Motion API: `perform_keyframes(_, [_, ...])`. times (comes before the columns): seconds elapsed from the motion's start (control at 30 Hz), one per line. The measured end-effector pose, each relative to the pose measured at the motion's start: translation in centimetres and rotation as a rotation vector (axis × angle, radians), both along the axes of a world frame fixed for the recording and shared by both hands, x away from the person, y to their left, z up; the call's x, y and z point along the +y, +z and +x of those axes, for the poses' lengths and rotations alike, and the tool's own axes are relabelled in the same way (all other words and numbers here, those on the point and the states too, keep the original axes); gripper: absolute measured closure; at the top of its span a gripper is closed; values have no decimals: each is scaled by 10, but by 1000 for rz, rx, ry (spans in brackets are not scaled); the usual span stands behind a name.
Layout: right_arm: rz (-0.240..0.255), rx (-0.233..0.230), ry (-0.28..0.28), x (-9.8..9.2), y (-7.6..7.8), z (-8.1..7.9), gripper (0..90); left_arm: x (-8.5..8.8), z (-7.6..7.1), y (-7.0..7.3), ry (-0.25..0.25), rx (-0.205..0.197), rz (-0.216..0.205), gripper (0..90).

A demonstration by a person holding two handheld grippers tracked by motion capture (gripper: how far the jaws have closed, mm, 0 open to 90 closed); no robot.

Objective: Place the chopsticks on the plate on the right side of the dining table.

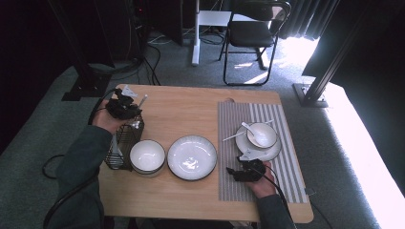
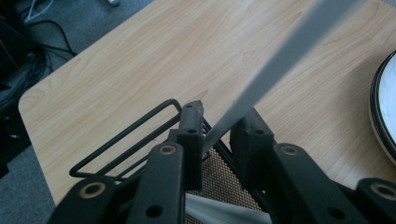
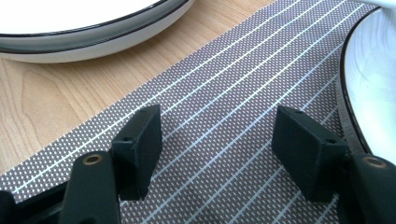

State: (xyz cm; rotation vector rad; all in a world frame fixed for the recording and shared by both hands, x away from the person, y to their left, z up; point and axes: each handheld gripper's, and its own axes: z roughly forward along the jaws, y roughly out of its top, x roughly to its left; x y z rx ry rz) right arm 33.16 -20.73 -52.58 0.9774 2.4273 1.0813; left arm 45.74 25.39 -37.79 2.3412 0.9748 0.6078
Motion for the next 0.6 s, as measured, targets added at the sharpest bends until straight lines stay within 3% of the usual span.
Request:
perform_keyframes(0.43, [-1, 0, 0, 0, 0, 0, 328, -2, -8, 3, -8, -74, 39, 834])
perform_keyframes(0.6, [0, 0, 0, 0, 0, 0, 328, -2, -13, 9, -24, -105, 10, 848])
